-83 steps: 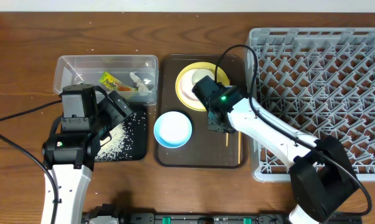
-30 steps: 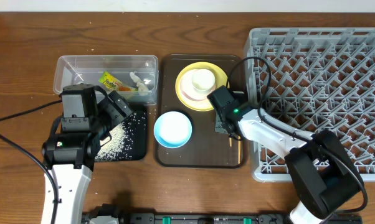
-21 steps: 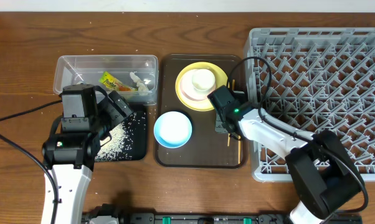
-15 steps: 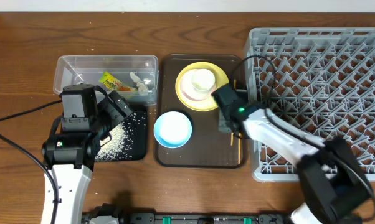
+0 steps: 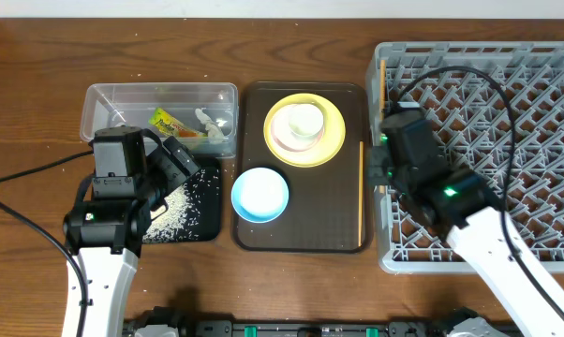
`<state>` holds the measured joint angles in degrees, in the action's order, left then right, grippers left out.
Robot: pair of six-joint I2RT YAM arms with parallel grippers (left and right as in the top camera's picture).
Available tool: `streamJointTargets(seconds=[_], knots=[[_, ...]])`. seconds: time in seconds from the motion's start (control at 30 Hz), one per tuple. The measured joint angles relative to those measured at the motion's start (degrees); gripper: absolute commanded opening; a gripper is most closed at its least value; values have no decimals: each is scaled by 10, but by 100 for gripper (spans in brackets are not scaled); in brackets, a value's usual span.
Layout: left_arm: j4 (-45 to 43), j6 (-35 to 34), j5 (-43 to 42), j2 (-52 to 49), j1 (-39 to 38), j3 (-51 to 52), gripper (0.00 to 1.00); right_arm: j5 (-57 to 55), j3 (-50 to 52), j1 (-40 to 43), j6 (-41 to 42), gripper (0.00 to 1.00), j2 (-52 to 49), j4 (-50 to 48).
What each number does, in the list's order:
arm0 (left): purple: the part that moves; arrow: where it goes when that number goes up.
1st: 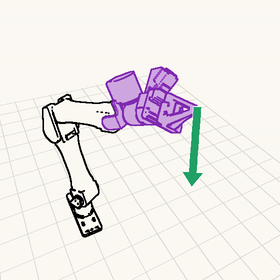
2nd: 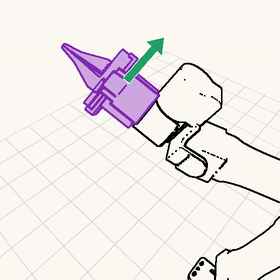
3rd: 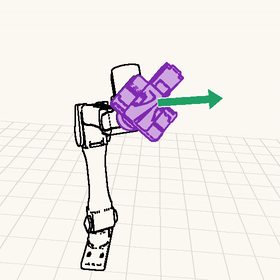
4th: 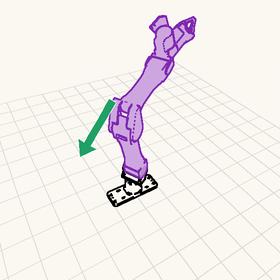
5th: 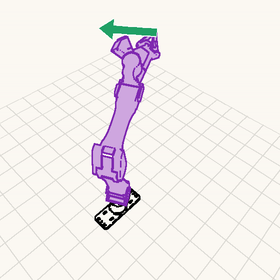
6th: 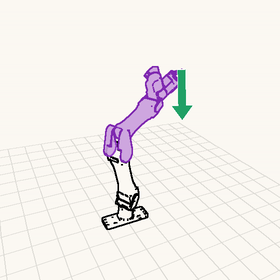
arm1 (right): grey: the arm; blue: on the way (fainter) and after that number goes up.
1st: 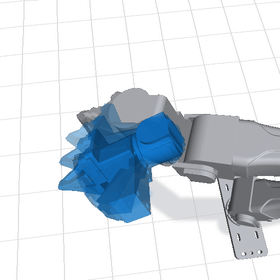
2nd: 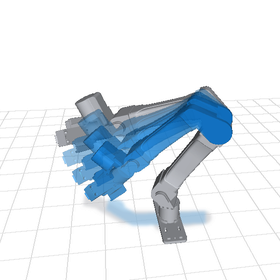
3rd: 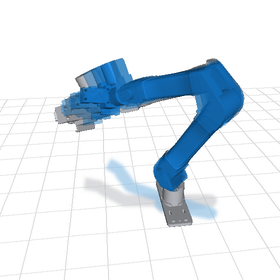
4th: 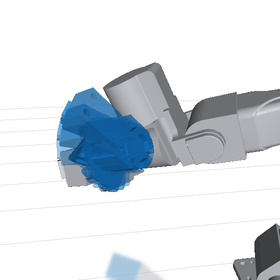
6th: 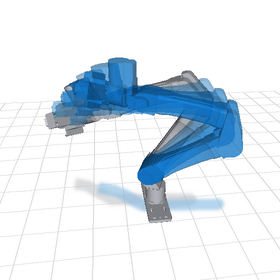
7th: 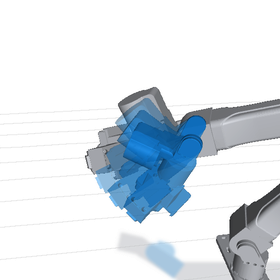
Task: Sort waste into correct bins and load items into the dishwasher rack
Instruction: 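Grasp one chopstick with the right gripper and lift it, then place the chopstick into the dish rack with the right gripper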
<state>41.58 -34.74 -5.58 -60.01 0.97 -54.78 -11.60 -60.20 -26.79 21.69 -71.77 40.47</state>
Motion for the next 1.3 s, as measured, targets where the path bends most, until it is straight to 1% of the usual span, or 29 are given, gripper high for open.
streamJointTargets(seconds=[0.17,0.3,0.63,0.7,0.73,0.83,1.0,1.13,1.3], knots=[[0,0,0,0,0,0,95,0,0,40,-44,1,7,46],[0,0,0,0,0,0,95,-1,3,60,-56,1,-3,47],[0,0,0,0,0,0,95,-2,8,69,-63,1,-92,27],[0,0,0,0,0,0,95,-2,8,69,-64,6,-110,17],[0,0,0,0,0,0,95,-2,8,69,-64,10,-118,13],[0,0,0,0,0,0,95,-2,9,69,-68,15,-141,2],[0,0,0,0,0,0,95,-2,10,69,-70,18,-152,4],[0,0,0,0,0,0,95,0,10,69,-71,18,-152,8],[0,0,0,0,0,0,95,29,10,74,-71,21,-151,9]])
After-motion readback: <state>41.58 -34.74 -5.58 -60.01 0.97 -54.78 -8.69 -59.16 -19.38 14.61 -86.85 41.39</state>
